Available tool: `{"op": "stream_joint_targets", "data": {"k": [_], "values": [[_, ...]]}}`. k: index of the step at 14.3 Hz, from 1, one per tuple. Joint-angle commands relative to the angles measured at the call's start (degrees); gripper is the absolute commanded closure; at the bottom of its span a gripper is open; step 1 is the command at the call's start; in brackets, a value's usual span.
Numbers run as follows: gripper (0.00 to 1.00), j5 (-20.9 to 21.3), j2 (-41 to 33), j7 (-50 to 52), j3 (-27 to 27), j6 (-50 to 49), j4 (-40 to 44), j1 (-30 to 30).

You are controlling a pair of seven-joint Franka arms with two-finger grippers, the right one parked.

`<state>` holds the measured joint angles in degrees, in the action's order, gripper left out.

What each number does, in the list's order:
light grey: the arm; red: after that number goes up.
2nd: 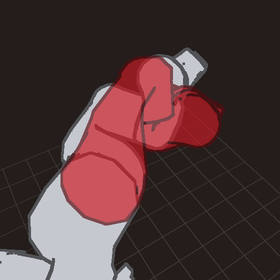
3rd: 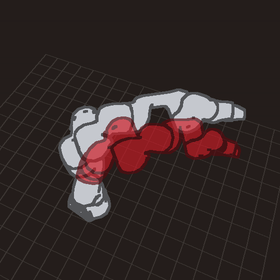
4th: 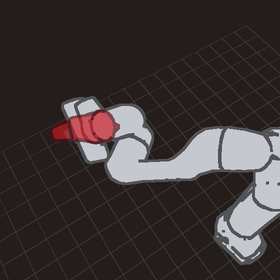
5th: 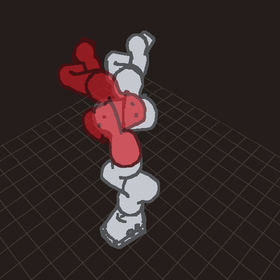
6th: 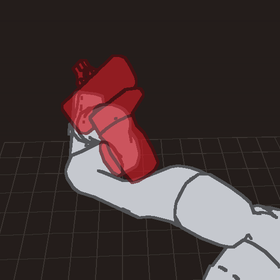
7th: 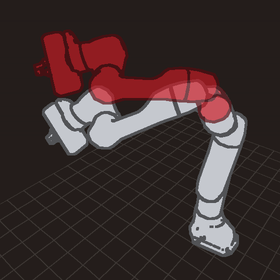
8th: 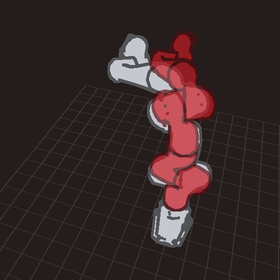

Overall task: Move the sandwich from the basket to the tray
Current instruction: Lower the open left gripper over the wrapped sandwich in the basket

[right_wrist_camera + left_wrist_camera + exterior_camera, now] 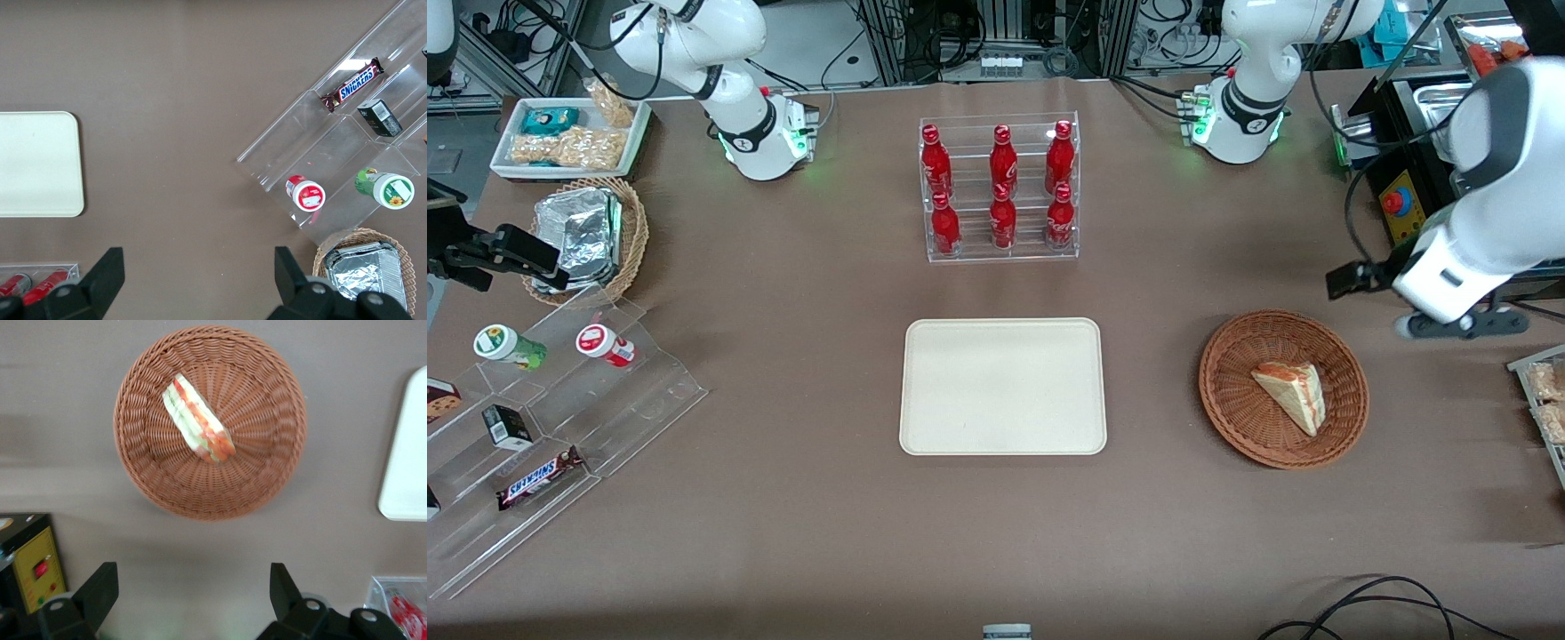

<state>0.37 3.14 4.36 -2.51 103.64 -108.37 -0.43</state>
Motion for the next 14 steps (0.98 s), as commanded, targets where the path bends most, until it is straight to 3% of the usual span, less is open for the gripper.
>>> {"op": "stream_joint_targets", "data": {"k": [1, 4, 8, 14], "values": [[0.00, 0.07, 0.98, -0.23, 0.13, 10.31, -7.19, -0.80], [0.00, -0.11, 4.06, 3.43, 0.13, 21.49, -11.24, -0.89], [0.00, -0.11, 8.72, 31.34, 0.13, 25.71, -10.46, -0.62], [0.00, -0.46, 16.80, 49.59, 0.05, 26.96, -5.90, -0.80]]}}
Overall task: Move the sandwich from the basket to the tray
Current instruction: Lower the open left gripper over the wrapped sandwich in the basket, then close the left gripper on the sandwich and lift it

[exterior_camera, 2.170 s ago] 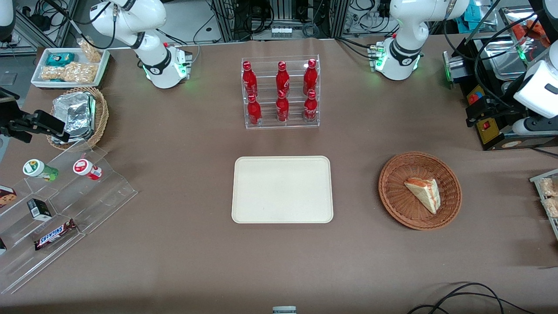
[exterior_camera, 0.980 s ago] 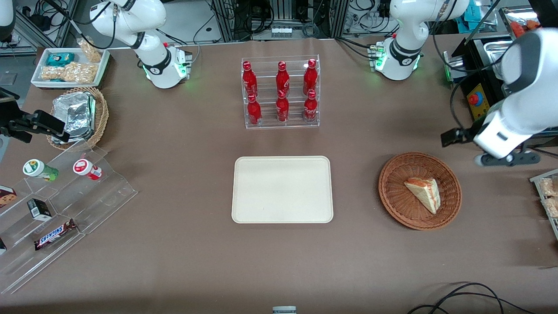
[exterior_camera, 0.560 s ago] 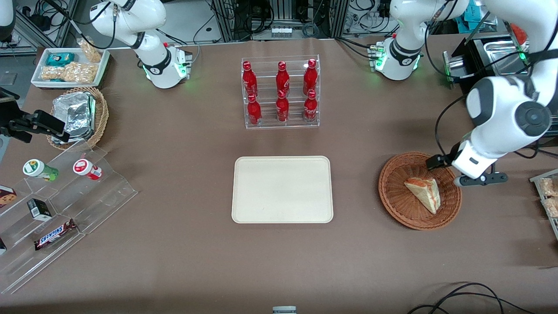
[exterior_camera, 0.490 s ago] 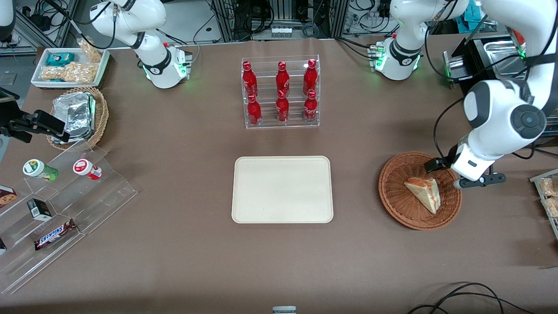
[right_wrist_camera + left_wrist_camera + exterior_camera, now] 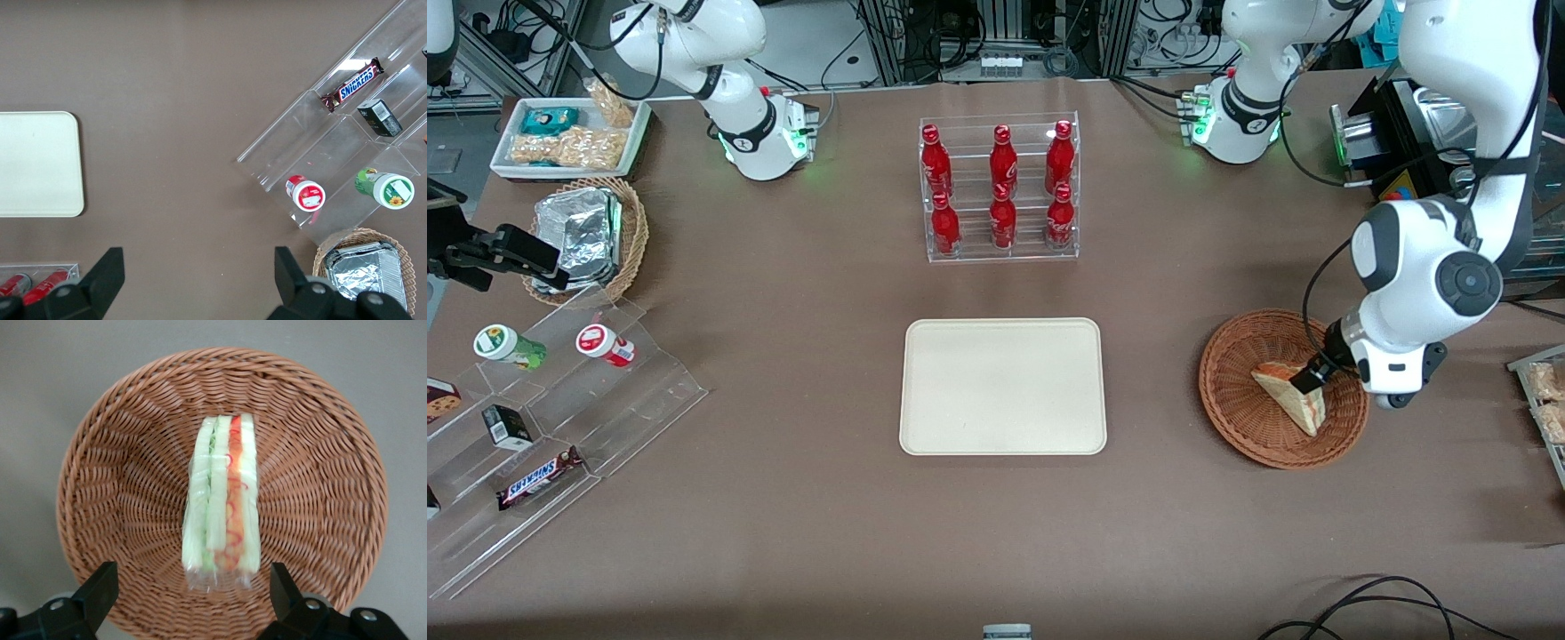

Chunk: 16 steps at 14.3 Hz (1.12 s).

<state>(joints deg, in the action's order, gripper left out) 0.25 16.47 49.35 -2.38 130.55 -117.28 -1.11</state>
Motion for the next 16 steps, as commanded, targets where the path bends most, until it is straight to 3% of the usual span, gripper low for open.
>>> {"op": "stream_joint_targets", "data": {"k": [1, 3, 5, 6, 9, 13, 16], "values": [[0.00, -0.60, 4.62, 5.05, -0.08, 0.14, 3.63, -0.12], [0.05, -0.95, 6.82, 5.66, -0.08, 0.06, 5.04, -0.12], [0.76, -0.87, 7.70, 11.35, -0.08, -0.03, 5.83, -0.12], [0.89, -0.78, 7.88, 11.81, -0.08, -0.12, 5.92, -0.12], [0.94, -0.43, 7.18, 11.91, -0.08, -5.01, 8.72, 0.06], [0.94, -0.86, 7.53, 12.17, -0.43, -25.48, 22.33, 0.50], [0.92, -0.87, 7.27, 11.91, -1.48, -29.39, 25.17, 3.21]]}}
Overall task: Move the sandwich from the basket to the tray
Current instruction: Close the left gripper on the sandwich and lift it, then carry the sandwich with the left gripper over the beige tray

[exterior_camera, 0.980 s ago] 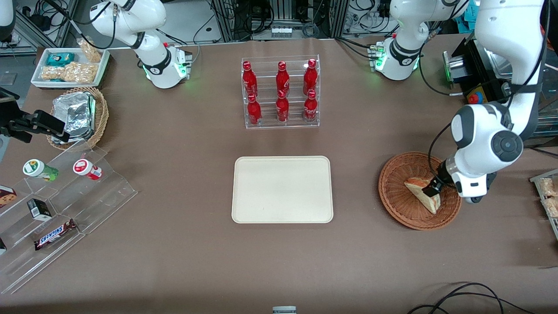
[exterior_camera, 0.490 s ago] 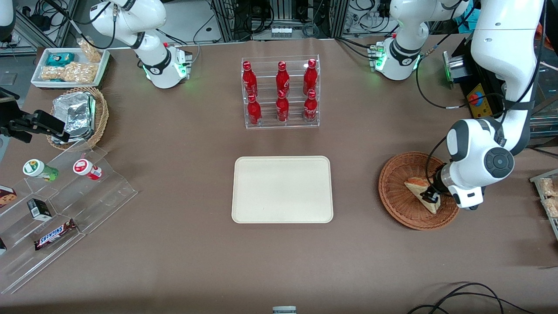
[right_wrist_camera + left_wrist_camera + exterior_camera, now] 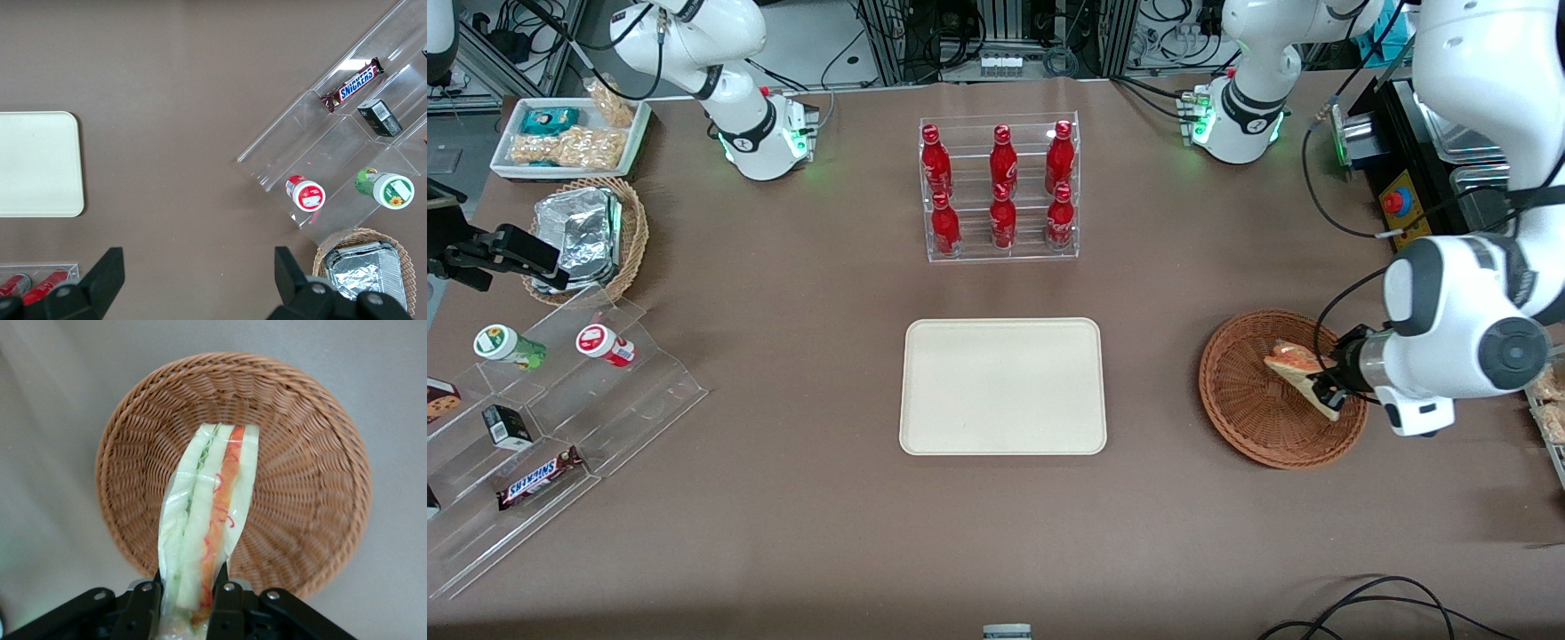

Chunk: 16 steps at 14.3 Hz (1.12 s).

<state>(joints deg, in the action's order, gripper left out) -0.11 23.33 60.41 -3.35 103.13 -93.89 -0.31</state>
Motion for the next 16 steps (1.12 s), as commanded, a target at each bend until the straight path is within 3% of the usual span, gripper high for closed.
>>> {"op": "stream_joint_targets", "data": {"k": [1, 5, 8, 12, 16], "values": [[0.92, -0.51, 0.48, 0.59, -0.95, -1.88, 1.69, 4.33], [0.90, -0.42, 3.47, -3.00, -6.65, 3.55, 3.18, 9.09], [0.88, 0.11, 6.97, -14.08, -13.42, 6.29, 6.50, 10.49], [0.88, 8.80, 13.65, -13.92, -13.61, 6.55, 15.29, 19.36], [0.88, 8.72, 18.58, -10.59, -13.70, 13.29, 18.82, 24.46]]}}
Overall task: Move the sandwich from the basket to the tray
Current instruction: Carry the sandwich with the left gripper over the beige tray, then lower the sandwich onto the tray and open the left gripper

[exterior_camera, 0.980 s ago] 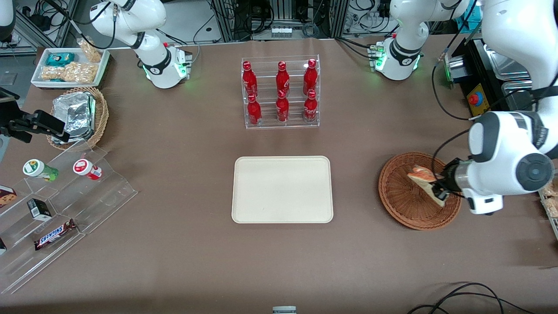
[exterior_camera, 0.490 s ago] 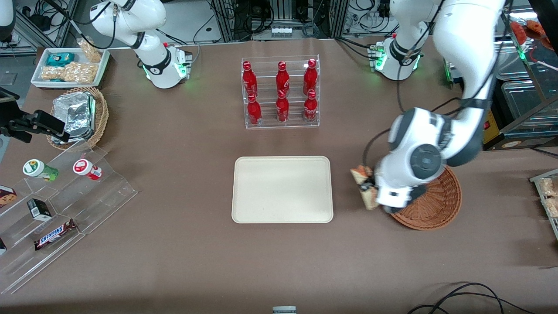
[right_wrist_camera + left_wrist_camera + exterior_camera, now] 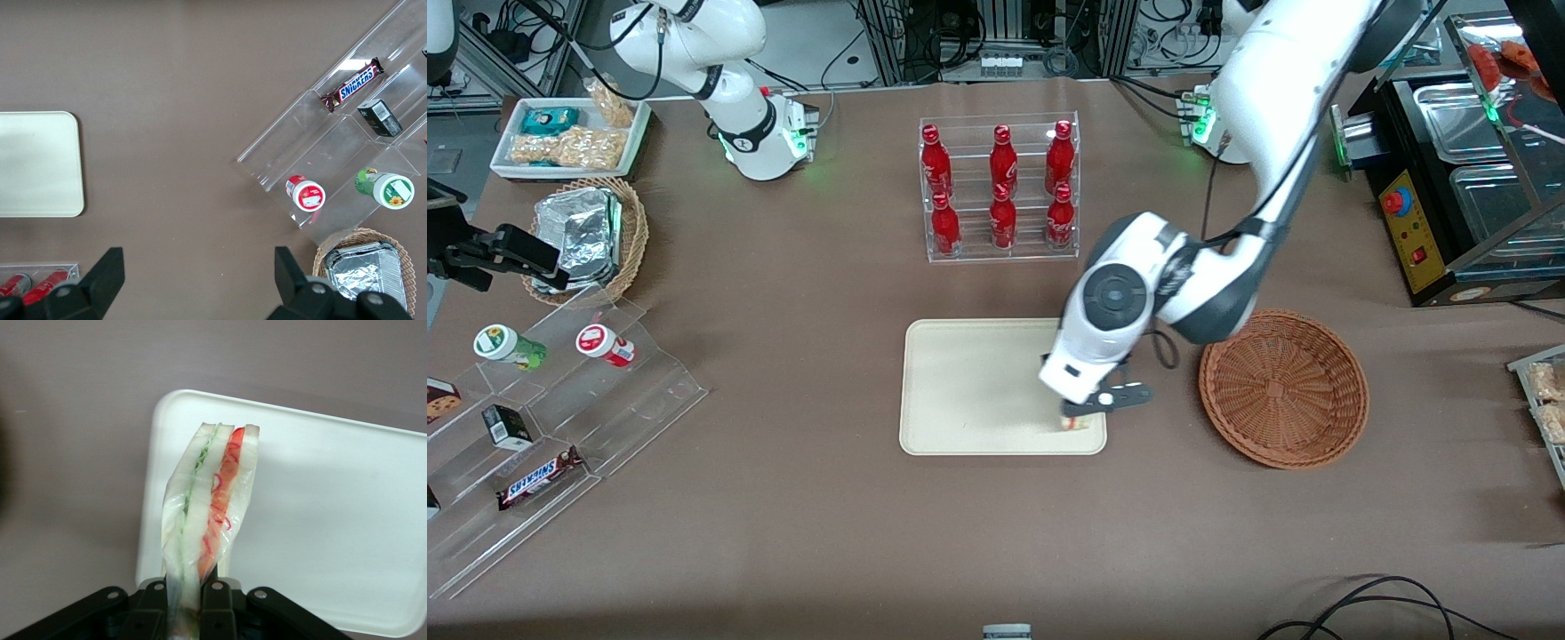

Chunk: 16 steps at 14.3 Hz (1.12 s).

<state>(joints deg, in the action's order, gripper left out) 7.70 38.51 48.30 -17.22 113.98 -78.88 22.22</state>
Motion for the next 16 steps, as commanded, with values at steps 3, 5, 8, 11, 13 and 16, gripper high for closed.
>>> {"op": "stream_joint_targets", "data": {"k": [3, 5, 8, 11, 13, 16], "values": [[0.88, 0.91, 7.97, 4.77, 0.08, 7.64, 6.88, 5.19], [0.88, 0.91, 10.96, 7.23, 0.08, 8.10, 10.14, 6.95], [0.84, 1.00, 12.29, 7.68, 0.17, 9.77, 10.24, 7.92], [0.20, 1.26, 13.00, 7.94, 0.17, 9.77, 9.97, 8.45], [0.00, 1.44, 11.95, 10.13, 0.17, 9.33, 9.71, 9.06], [0.00, 1.79, 4.60, 11.55, 0.43, 4.44, 6.56, 8.81]]}}
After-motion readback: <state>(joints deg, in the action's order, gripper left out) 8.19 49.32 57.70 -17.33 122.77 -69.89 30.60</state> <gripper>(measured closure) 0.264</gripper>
